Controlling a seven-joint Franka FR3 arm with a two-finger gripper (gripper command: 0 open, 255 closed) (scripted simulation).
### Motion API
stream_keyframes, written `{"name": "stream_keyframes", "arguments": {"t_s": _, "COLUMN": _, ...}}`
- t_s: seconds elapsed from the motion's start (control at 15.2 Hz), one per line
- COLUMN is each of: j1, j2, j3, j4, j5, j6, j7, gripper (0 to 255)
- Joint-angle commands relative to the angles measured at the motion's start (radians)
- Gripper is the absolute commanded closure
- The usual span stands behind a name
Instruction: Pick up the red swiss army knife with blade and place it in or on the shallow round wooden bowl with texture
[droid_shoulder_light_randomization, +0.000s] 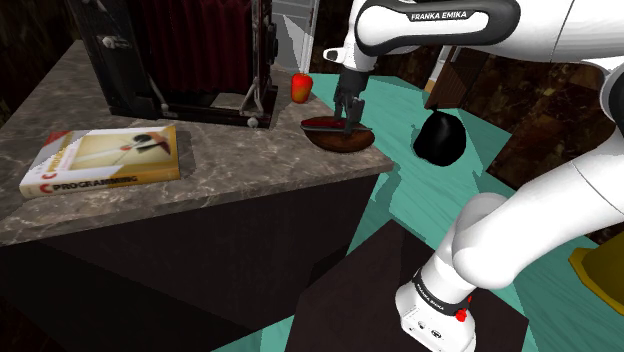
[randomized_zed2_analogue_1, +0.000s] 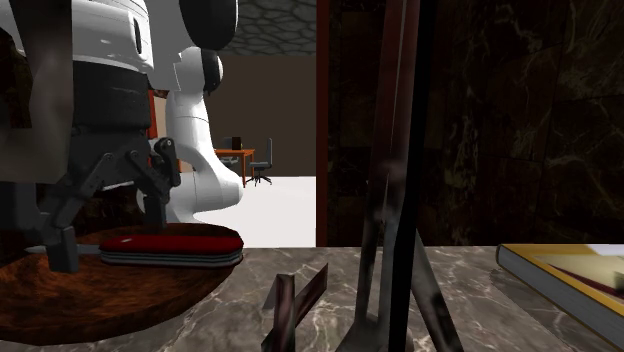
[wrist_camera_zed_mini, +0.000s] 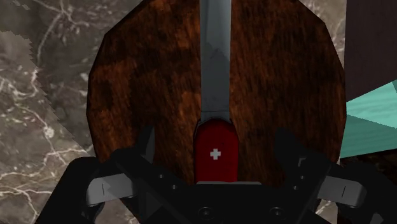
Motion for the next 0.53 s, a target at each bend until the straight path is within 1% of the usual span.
{"name": "stream_keyframes", "arguments": {"t_s": 0.0, "j1": 0.001, "j2": 0.0, "j3": 0.001, "j4": 0.034, "j5": 0.001, "j6": -0.034, "j7": 0.0, "gripper": 0}}
{"name": "stream_keyframes", "arguments": {"t_s": 0.2, "j1": 0.003, "j2": 0.008, "j3": 0.005, "j4": 0.134, "j5": 0.004, "j6": -0.127, "j7": -0.002, "gripper": 0}}
{"name": "stream_keyframes", "arguments": {"t_s": 0.46, "j1": 0.003, "j2": 0.008, "j3": 0.005, "j4": 0.134, "j5": 0.004, "j6": -0.127, "j7": -0.002, "gripper": 0}}
